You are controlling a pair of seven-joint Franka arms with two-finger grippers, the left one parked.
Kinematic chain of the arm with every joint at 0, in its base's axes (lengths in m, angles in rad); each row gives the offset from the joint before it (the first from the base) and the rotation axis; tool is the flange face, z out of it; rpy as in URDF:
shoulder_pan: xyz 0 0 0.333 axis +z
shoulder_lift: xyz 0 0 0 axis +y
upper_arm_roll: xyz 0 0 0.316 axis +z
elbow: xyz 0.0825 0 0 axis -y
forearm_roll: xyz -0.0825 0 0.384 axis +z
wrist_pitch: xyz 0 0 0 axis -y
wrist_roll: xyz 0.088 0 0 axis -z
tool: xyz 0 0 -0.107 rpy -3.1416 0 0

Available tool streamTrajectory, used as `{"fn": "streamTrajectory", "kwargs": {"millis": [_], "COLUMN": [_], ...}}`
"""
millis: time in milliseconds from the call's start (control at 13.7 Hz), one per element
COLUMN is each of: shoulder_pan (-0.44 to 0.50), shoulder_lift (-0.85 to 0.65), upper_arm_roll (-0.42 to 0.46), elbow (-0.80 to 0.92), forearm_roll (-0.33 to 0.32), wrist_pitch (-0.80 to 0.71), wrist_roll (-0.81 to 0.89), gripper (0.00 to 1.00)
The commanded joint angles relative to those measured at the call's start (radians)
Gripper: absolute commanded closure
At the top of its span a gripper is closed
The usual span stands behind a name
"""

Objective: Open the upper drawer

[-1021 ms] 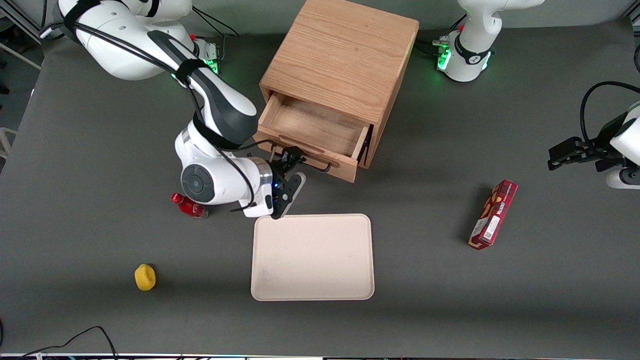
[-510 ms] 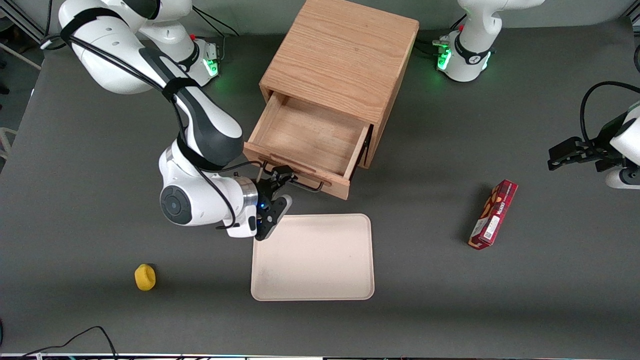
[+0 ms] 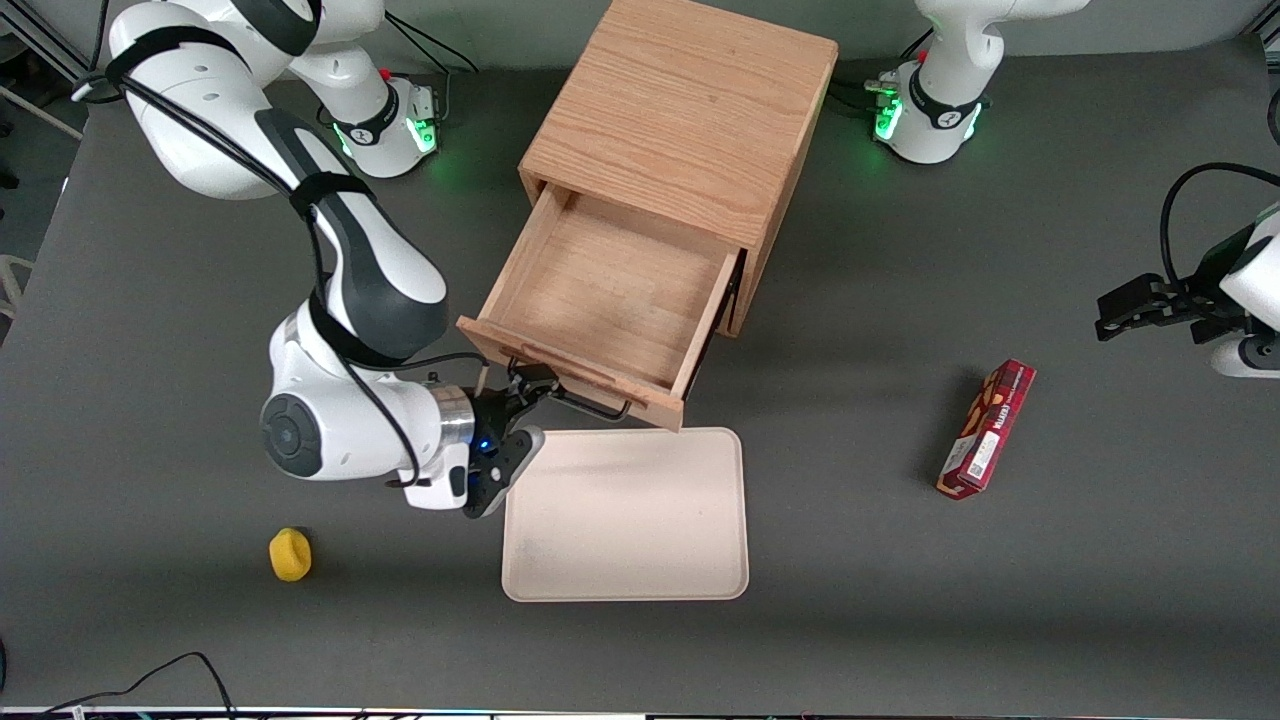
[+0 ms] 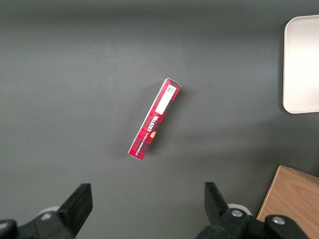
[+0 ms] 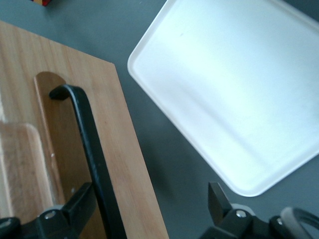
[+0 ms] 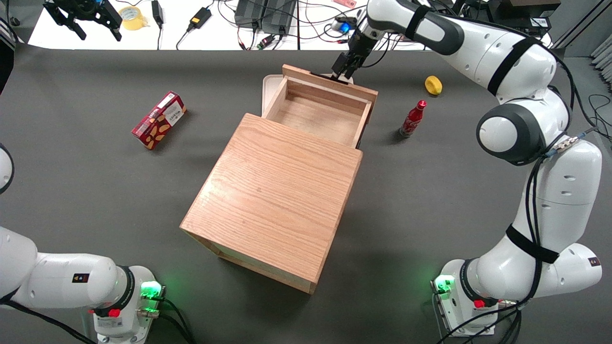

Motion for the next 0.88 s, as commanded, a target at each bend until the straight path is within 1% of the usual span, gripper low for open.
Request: {"fn": "streamTrajectory", "kwargs": {"millis": [0,292,365,510,656,729,802], "shoulder_pan": [0.015,0.014,0.009,0.009,0.008,0.014,0.014], "shoulder_lift": [0.032,0.013,-0.013,-0.130,-0.210,-0.249,-0.282], "upper_arm_roll": [-0.043,-0.043,-0.037,-0.051,-0.054,-0.054,-0.054], "elbow": [0.084,0.133,0.133,0.075,0.040,0.037,0.037], "forearm_roll": [-0.019,-0.031,-0.030,-0.040,-0.068,-0.070,-0.071], "wrist_pitch": [-0.028,-0.028,-0.028,-0.054,-0.076,-0.118,-0.154], "wrist_roll": [-0.073,-0.065,-0.067,-0.053,0.054,0.130,0.272], "gripper": [0.00,0.00,0.00,0.00,0.00,0.00,0.00]}}
